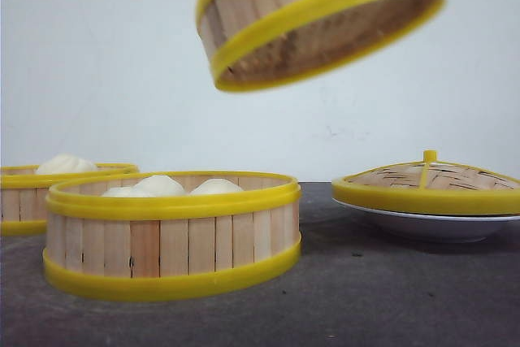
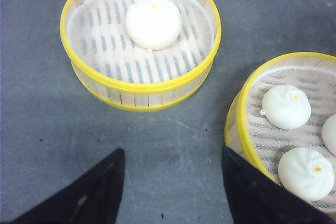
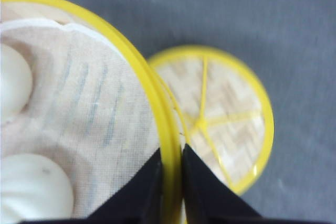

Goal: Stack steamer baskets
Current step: 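Grip the basket rim with the right gripper and lift it, then lower the held basket onto the nearest basket with the right gripper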

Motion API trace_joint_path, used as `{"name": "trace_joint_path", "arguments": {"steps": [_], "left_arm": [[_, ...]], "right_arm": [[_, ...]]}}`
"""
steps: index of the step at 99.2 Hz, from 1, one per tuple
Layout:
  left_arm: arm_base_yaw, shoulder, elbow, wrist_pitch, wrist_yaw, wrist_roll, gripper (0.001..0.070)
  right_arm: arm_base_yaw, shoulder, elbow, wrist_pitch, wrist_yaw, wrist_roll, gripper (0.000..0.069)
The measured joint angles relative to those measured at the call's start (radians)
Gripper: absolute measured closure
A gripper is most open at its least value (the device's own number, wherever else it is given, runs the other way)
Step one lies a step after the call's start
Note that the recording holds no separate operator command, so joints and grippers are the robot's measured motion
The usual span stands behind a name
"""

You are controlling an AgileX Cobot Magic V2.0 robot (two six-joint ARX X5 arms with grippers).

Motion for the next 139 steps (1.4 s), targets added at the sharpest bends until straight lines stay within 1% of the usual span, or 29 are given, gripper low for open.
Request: {"name": "trace_joint_path", "arguments": {"steps": [10,21,37,54,63,75,91,104,127,139], "left_arm": [[0.000,0.000,0.000,0.000,0.000,0.000,0.0362],[0.000,0.000,0.000,0.000,0.000,0.000,0.0362],[0.000,0.000,0.000,0.000,0.000,0.000,0.0362],[0.000,0.000,0.000,0.000,0.000,0.000,0.0362],[0.000,0.000,0.000,0.000,0.000,0.000,0.0362],[0.000,0.000,0.000,0.000,0.000,0.000,0.0362],[0.000,0.000,0.000,0.000,0.000,0.000,0.0362],[0.000,0.000,0.000,0.000,0.000,0.000,0.0362],[0.000,0.000,0.000,0.000,0.000,0.000,0.0362],[0.000,0.000,0.000,0.000,0.000,0.000,0.0362]], "right_arm": [[0.004,-0.080,-0.146,0.072,-0.034,-0.002,0.0660],[0.008,-0.134,-0.264,0.200,-0.086,-0.002,0.0660],[0.035,-0.132,-0.426,0.386,-0.177,-0.004,0.0660],[0.079,-0.121,-0.571,0.612,-0.212,-0.024,0.0660],[0.096,-0.117,-0.588,0.687,-0.219,-0.026,0.0660],[0.113,-0.104,-0.588,0.747,-0.238,-0.024,0.0660],[0.121,-0.039,-0.588,0.770,-0.285,-0.014,0.0660],[0.127,-0.004,-0.588,0.780,-0.285,-0.009,0.0660],[0.127,-0.002,-0.588,0.859,-0.285,-0.006,0.0660],[0.127,-0.002,-0.588,0.869,-0.285,-0.004,0.0660]]}}
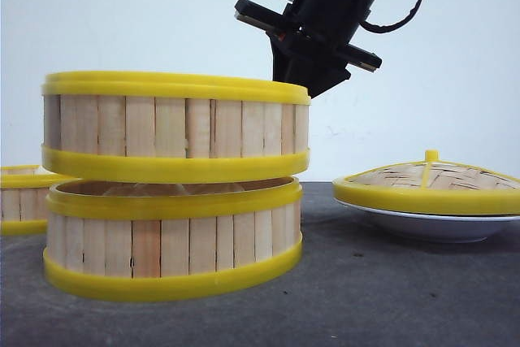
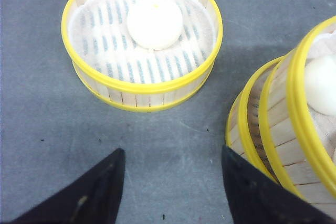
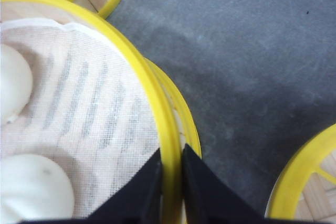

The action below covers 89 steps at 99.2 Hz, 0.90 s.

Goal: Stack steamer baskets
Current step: 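Lower the held basket onto the nearest basket with the right gripper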

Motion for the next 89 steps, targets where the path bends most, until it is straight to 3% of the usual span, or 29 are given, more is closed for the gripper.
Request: {"name": "trace_joint_path", "arguments": {"steps": [89], "left_arm": [[0.000,0.000,0.000,-0.001,0.000,0.000,0.0362]], "right_arm": [[0.007,0.079,0.000,0.080,0.050,0.006,0.0660]]}}
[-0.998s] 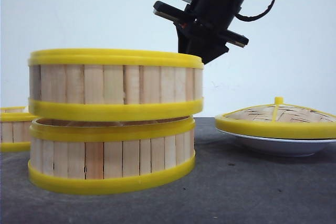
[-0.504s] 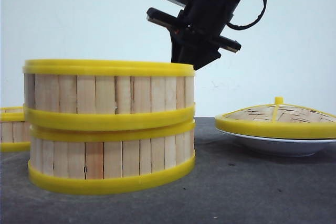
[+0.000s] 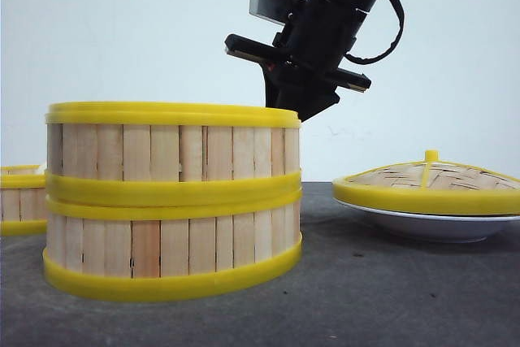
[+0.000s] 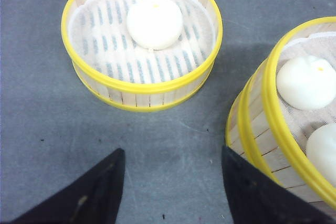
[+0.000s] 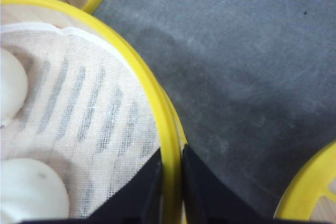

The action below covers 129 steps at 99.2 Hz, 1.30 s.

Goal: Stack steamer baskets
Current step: 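Lower the held basket onto the nearest basket with the right gripper, then open the right gripper and raise it away from the stack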

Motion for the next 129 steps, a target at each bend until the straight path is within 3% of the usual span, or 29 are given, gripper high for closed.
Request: {"name": "trace_joint_path", "arguments": {"steps": [75,81,93,99,109,129], "left_arm": [[0.000,0.000,0.000,-0.002,0.000,0.000,0.0362],[0.000,0.000,0.000,-0.002,0.000,0.000,0.0362],[0.000,0.000,0.000,-0.002,0.000,0.000,0.0362],[0.000,0.000,0.000,-0.002,0.000,0.000,0.0362],[0.000,0.000,0.000,0.000,0.000,0.000,0.0362],[0.016,0.059,0.000,0.092,-0.003,-0.012,0.0362]], "right_arm": [[0.008,0.010,0.000,0.029,0.007,-0.001,0.0654],[0.008,0.010,0.000,0.034,0.002,0.003,0.0605],[0.012,0.010,0.002,0.045,-0.005,0.014,0.0371],[0.012,0.010,0.002,0.044,-0.006,0.016,0.0298],[0.011,0.010,0.002,0.035,-0.013,0.018,0.0259],[-0.001,-0.054,0.008,-0.071,-0.019,-0.002,0.0249]]}}
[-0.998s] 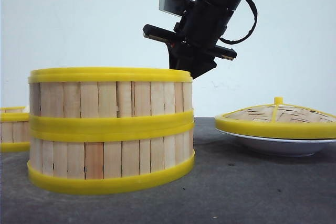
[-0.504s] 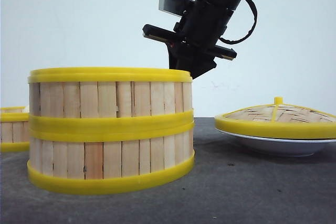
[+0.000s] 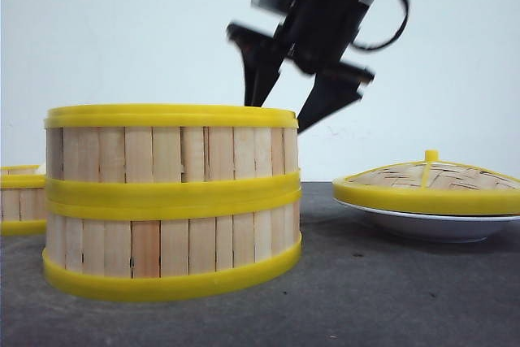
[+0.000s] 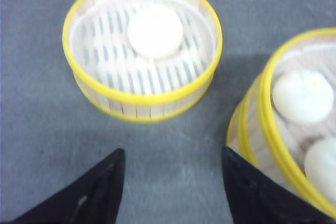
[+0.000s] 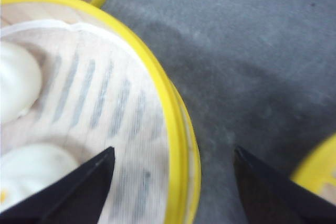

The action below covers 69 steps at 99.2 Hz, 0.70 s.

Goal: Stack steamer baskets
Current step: 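Open the right gripper and raise it away from the stack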

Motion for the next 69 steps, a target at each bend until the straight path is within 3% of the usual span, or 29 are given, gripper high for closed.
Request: {"name": "trace_joint_path", "arguments": {"steps": [18,36,69], "left_arm": [[0.059,0.163,0.007,0.098,-0.001,-0.011,0.0362],[0.134,0.381,0.101,0.170,-0.001,-0.012,0.0362],[0.195,0.744,0.315,0.196,0.000,-0.012,0.0362]], "right_arm": [[-0.032,-0.195,0.013,-0.125,0.021,-0.047,0.0249],[-0.085,-0.365,0.016,-0.338,0.189,-0.098,0.0249],[-0.223,-0.634,-0.032,-0.518,0.222,-0.113,0.0249]]}}
